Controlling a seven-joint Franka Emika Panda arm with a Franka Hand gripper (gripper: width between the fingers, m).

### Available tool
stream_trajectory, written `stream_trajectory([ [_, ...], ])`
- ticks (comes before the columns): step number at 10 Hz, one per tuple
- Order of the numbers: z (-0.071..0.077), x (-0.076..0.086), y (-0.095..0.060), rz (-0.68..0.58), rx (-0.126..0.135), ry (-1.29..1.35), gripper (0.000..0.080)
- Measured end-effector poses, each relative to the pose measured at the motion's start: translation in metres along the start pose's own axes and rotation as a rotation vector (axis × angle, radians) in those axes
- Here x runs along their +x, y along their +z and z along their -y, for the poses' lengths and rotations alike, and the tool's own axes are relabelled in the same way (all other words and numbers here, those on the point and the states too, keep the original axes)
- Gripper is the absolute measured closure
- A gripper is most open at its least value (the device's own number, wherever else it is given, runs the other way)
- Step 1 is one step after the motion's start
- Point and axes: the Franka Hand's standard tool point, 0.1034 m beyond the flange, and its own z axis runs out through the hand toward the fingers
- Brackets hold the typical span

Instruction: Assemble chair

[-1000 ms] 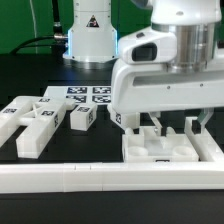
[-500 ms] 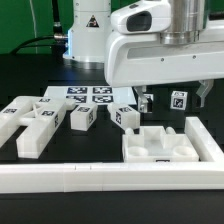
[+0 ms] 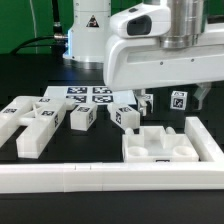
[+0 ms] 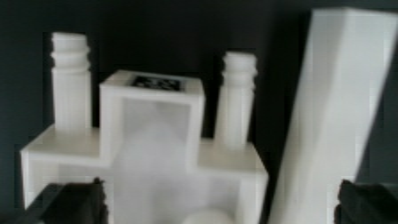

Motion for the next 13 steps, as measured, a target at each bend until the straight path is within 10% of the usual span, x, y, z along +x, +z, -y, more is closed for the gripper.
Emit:
stream_trajectory([
  [4, -0.029, -0.045, 0.011, 0.026, -0.001, -0.081, 0.0150],
  [8, -0.026, -0.044, 0.011, 0.043, 0.003, -0.094, 0.0150],
  [13, -0.026, -0.067, 0.011, 0.379, -0.049, -0.193, 0.0150],
])
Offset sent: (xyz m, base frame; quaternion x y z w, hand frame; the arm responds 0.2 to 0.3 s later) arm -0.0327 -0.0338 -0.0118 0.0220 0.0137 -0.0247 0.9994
